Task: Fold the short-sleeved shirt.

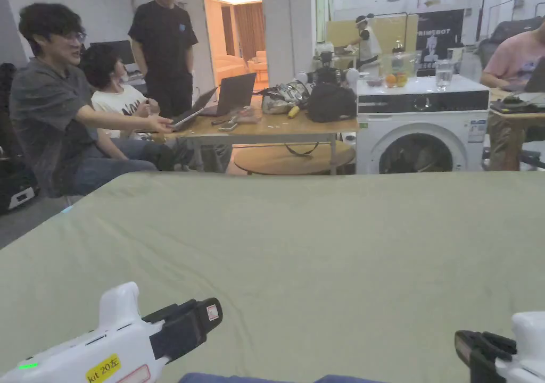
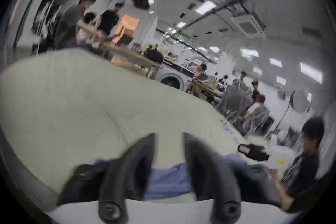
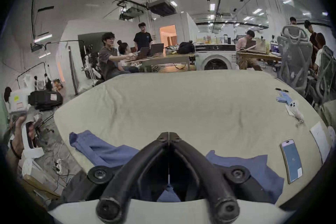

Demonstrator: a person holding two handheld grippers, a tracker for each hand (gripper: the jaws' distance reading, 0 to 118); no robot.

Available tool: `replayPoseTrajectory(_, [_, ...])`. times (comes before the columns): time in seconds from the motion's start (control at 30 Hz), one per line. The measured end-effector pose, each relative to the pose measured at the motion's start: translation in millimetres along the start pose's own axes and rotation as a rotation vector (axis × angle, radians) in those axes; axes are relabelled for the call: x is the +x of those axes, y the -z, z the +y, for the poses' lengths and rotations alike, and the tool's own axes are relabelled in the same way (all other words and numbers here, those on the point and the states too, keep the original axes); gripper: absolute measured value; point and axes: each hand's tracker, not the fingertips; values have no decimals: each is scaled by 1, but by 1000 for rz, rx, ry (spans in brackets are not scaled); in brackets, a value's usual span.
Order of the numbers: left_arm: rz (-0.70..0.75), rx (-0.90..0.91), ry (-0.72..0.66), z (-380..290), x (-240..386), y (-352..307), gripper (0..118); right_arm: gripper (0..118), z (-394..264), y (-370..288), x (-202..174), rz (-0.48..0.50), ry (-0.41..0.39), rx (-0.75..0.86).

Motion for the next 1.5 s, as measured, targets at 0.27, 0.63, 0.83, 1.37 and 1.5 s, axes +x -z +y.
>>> replayPoseTrajectory(0.27, [52,-167,-543,-52,-143,17,94,0,-27,-16,15,16,83,-71])
replayPoseTrajectory(0.63, [22,-214,-754,-91,-118,81,14,0,-36,-21,18,17,151,-99])
replayPoseTrajectory(0.83, [75,-91,-559,-48,-101,46,5,0,-38,-29,19,30,188,-97])
replayPoseTrajectory(1.37, [25,-462,214,-114,91,169,5,0,-46,-47,20,-16,252,-50])
replayPoseTrajectory(1.5, [-108,-543,230,-133,108,183,25,0,-56,-54,35,-56,289,-55])
